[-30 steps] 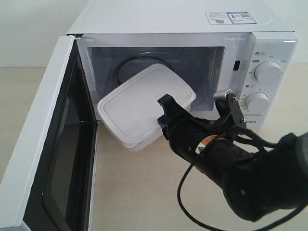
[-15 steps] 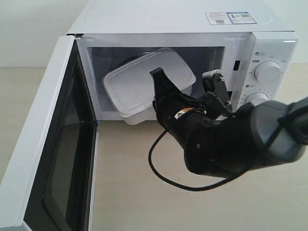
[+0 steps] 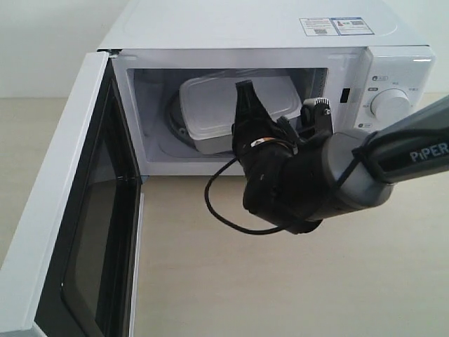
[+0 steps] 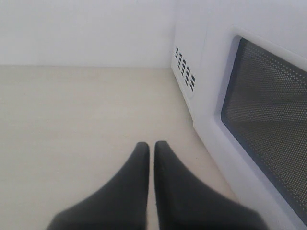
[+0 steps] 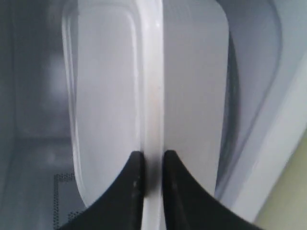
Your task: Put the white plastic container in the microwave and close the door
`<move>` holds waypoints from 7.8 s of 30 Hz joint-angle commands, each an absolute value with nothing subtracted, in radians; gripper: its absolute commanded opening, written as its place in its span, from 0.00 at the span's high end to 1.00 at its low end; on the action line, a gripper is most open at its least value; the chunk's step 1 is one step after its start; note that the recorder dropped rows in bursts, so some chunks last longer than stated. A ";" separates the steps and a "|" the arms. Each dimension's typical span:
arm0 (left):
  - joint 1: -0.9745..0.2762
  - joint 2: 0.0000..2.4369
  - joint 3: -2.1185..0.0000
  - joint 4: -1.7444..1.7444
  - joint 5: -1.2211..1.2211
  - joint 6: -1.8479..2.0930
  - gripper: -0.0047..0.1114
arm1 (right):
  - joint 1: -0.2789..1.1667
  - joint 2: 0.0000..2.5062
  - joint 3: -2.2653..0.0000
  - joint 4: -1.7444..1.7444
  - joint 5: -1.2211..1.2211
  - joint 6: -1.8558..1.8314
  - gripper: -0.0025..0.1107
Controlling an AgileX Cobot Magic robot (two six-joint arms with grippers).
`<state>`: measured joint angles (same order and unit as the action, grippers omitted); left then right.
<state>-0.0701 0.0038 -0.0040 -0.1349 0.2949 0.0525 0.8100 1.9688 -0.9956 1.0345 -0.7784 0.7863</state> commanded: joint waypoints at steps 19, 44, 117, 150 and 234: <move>-0.071 0.000 0.000 -0.131 0.296 0.055 0.92 | 0.749 1.966 -1.038 0.871 -0.719 0.767 0.98; -0.071 0.000 0.000 -0.131 0.296 0.055 0.92 | 0.787 1.945 -1.035 0.792 -0.674 0.617 0.67; -0.071 0.000 0.000 -0.131 0.296 0.055 0.92 | 0.725 2.152 -1.180 0.388 -0.586 -0.240 0.98; -0.071 0.000 0.000 -0.131 0.296 0.055 0.92 | 0.729 1.467 -0.213 0.397 -0.898 -0.057 0.98; -0.070 0.000 -0.109 -0.131 -0.170 0.098 0.92 | 0.727 0.989 -0.114 0.928 -1.024 -0.628 0.98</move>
